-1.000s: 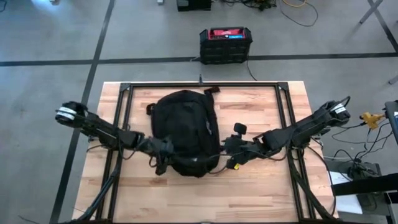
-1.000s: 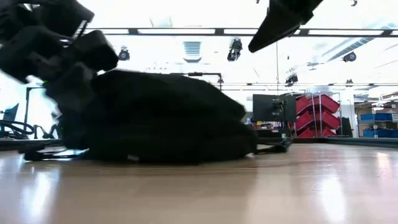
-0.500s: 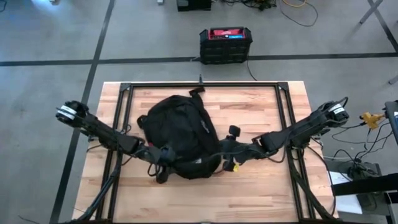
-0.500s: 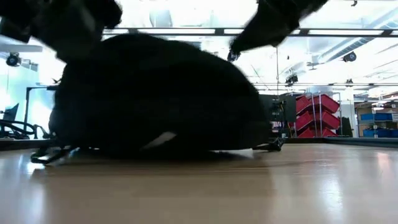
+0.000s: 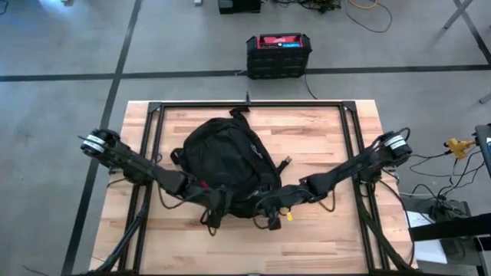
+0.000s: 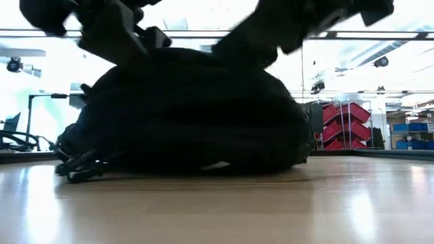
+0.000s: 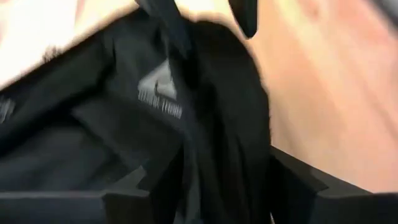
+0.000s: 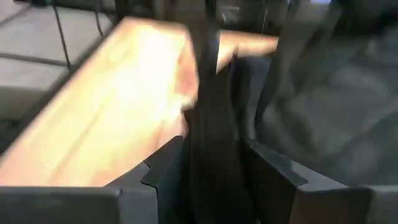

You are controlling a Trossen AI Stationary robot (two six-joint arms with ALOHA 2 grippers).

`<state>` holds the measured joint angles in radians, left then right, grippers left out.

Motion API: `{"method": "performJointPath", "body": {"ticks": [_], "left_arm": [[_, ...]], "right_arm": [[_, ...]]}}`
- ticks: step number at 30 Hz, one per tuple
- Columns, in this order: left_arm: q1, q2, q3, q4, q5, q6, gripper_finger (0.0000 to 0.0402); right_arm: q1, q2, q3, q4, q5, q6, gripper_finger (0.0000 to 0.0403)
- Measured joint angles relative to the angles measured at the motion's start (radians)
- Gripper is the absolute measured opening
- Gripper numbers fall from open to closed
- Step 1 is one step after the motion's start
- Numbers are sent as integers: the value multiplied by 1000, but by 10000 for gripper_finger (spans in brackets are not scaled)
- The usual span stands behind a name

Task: Unpack backpack
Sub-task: Open the black backpack

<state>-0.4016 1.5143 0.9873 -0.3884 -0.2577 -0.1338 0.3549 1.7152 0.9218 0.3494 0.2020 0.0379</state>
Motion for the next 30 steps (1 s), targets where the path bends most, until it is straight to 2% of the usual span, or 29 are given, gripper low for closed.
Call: {"method": "performJointPath", "body": {"ticks": [2,6,9,11,13,18,26,30], "left_arm": [[-6,0,94,-235,-1,-139,192],[-44,-6,191,-555,8,-323,194],[-87,-13,190,-663,-13,-404,186],[-108,-26,151,-643,-69,-431,180],[-122,-26,97,-554,-113,-425,172],[-125,-24,-51,-354,-175,-365,153],[-120,-88,-197,-355,-330,-373,128],[-118,-170,-241,-318,-354,-347,119]], "right_arm": [[0,24,0,-25,0,21,136],[-1,30,1,-185,27,72,123],[-1,-10,1,-381,85,141,112],[-2,-46,1,-481,111,187,104],[-2,-77,0,-532,116,209,98],[13,-174,0,-531,115,196,89],[34,-241,0,-456,107,162,111],[34,-246,0,-532,106,135,127]]}}
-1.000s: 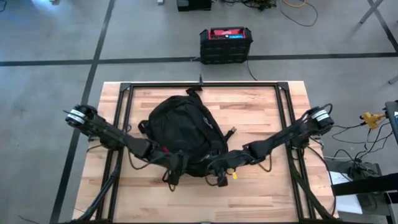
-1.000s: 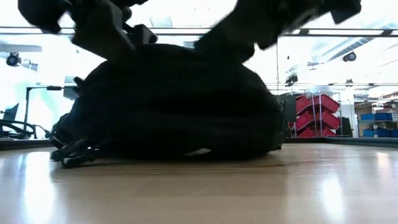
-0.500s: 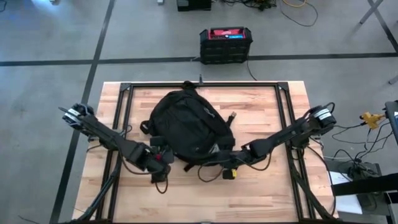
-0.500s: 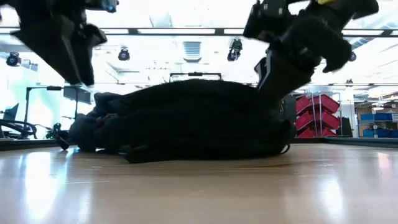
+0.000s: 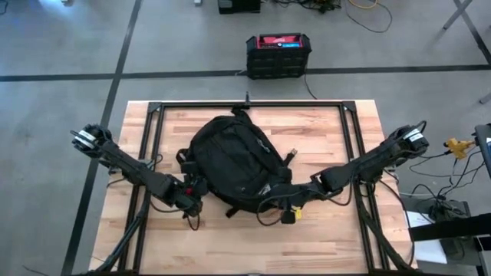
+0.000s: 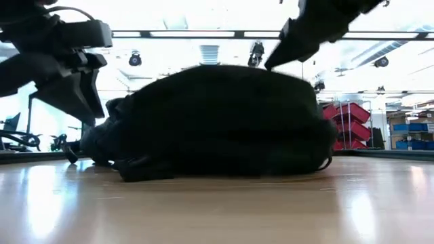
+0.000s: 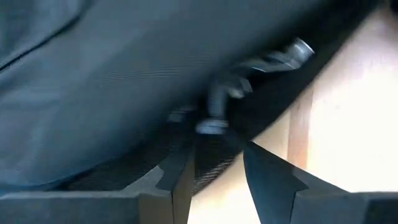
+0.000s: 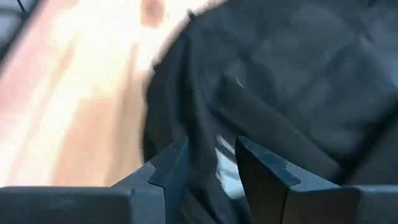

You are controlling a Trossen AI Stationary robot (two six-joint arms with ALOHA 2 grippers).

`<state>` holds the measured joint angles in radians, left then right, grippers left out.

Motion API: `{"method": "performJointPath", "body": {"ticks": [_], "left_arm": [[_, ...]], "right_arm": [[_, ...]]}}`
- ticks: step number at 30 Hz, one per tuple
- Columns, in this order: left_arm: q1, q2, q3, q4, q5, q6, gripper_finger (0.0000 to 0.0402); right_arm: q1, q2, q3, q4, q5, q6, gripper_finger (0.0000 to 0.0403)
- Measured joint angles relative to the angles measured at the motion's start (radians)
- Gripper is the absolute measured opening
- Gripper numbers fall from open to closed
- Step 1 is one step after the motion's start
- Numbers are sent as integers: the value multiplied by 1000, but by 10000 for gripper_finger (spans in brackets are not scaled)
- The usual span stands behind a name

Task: Unpack backpack
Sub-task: Open the black backpack

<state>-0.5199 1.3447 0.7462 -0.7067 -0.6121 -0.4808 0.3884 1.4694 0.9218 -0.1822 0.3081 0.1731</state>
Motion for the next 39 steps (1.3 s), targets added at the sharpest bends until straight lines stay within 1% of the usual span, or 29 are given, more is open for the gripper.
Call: {"method": "performJointPath", "body": {"ticks": [2,4,6,8,10,12,15,18,20,22,24,25,26,30,32,35,37,39], "left_arm": [[1,-39,-28,40,0,22,119],[6,-77,-72,122,0,53,121],[12,-98,-123,251,0,102,123],[20,-105,-179,381,0,181,124],[33,-99,-230,503,0,258,123],[50,-85,-269,590,0,287,120],[75,-53,-295,637,1,288,119],[90,-20,-289,654,2,271,118],[91,4,-265,654,23,262,110],[90,25,-231,656,36,259,84],[90,43,-191,637,44,255,40],[90,46,-170,615,56,255,20],[90,49,-148,584,60,254,11],[84,48,-49,441,85,252,3],[82,46,2,399,121,252,2],[81,46,58,393,194,259,1],[82,52,83,407,216,262,1],[81,55,95,417,220,262,0]], "right_arm": [[-2,-10,0,-70,10,9,134],[-7,-21,0,-72,34,28,140],[-10,-22,0,-29,57,42,146],[-11,-9,0,48,57,27,151],[-10,10,0,118,52,-8,156],[-9,36,0,188,19,-31,160],[-9,81,0,277,-53,-41,164],[-9,138,0,389,-70,-57,164],[-11,180,1,483,-70,-61,161],[-12,226,11,579,-72,-62,157],[-12,272,31,615,-72,-62,152],[-12,295,47,607,-72,-63,150],[-12,313,62,586,-72,-67,148],[-13,346,104,412,-21,-80,137],[-15,342,111,293,50,-75,131],[-21,332,111,111,197,-62,121],[-22,317,111,28,284,-46,114],[-23,292,110,11,306,-38,108]]}}
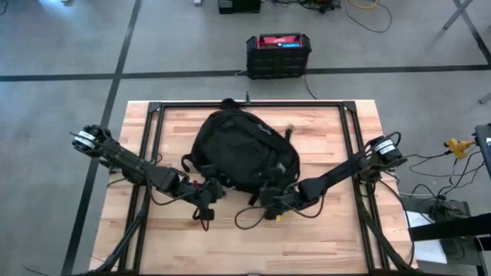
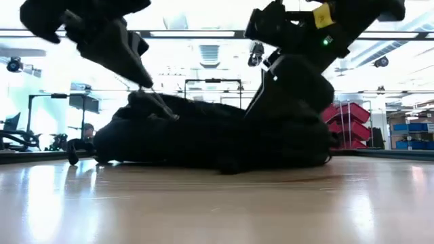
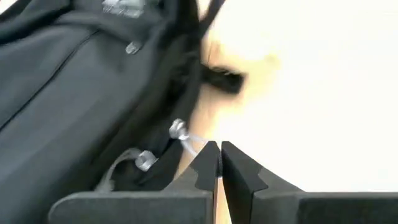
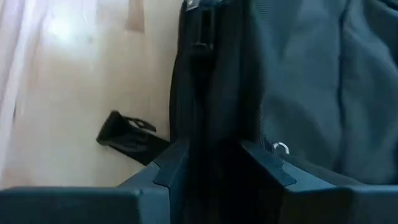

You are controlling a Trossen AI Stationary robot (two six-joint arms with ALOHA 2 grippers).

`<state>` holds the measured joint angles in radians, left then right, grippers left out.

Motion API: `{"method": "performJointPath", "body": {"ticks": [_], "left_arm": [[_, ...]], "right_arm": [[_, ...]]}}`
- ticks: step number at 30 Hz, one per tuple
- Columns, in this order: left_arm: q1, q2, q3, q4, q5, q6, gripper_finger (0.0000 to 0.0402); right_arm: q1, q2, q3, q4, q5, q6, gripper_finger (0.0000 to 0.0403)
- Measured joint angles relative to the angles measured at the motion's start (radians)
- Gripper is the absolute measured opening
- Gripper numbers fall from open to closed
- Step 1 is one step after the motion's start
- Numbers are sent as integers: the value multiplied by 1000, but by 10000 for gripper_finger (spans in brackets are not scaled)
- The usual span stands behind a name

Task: Unpack backpack
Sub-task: Open the black backpack

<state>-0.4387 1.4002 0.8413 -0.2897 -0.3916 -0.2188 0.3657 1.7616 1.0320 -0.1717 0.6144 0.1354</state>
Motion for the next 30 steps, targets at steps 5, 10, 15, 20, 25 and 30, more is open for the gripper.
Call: {"method": "performJointPath", "body": {"ticks": [5,10,15,20,25,30], "left_arm": [[-3,15,3,18,15,0,0],[2,20,3,117,-8,6,0],[2,20,5,176,-9,27,0],[2,15,8,189,-9,30,0],[0,13,8,192,-8,43,0],[0,11,8,184,-8,62,0]], "right_arm": [[17,-56,-1,159,-73,-46,99],[27,-25,-1,420,-164,-181,106],[-2,69,21,537,-159,-235,127],[-31,150,107,551,-161,-241,147],[-50,205,172,512,-141,-235,150],[-55,204,182,458,-127,-221,65]]}}
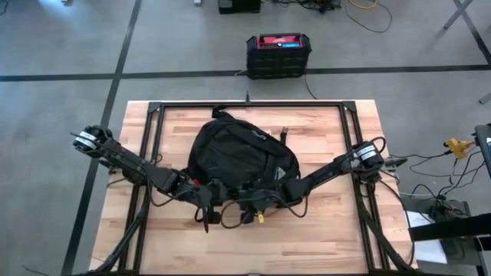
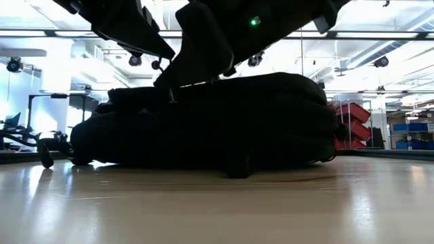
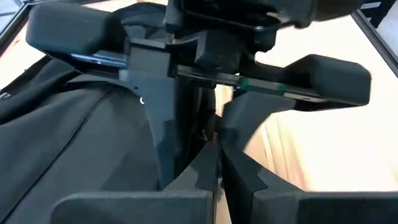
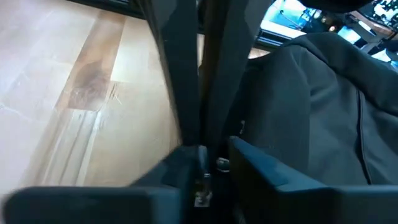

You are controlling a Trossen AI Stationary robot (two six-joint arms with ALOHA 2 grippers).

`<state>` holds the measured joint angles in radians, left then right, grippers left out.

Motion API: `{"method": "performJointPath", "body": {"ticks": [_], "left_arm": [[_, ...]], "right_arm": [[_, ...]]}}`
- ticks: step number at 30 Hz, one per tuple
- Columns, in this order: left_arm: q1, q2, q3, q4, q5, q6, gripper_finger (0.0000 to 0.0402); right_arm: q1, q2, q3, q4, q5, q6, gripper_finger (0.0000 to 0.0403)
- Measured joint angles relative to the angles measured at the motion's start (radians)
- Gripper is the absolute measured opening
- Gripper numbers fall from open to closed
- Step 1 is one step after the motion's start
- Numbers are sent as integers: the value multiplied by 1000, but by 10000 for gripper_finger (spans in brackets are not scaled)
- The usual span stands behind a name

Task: Unpack backpack
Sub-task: Open the black backpack

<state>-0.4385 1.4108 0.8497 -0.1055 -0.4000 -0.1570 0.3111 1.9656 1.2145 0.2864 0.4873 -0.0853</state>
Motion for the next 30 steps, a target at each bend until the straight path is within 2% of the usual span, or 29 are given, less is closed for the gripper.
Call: {"method": "performJointPath", "body": {"ticks": [1,3,7,12,15,19,24,30], "left_arm": [[0,0,0,0,0,4,0],[0,-2,0,0,-1,18,0],[0,-8,1,-49,-1,18,0],[0,-56,2,-235,-5,-25,11],[-1,-70,-9,-277,-44,-50,24],[3,-60,-86,-202,-90,-63,39],[21,-30,-264,-24,-138,-75,45],[40,-13,-456,109,-183,-208,40]], "right_arm": [[0,0,0,0,0,-4,36],[1,0,0,4,-1,-12,12],[2,0,0,-1,0,-8,3],[10,-11,0,-9,5,-11,1],[12,-13,0,-20,5,-7,1],[16,-14,0,-24,4,-3,1],[43,-30,1,-51,7,-4,0],[88,-101,2,-289,12,99,0]]}}
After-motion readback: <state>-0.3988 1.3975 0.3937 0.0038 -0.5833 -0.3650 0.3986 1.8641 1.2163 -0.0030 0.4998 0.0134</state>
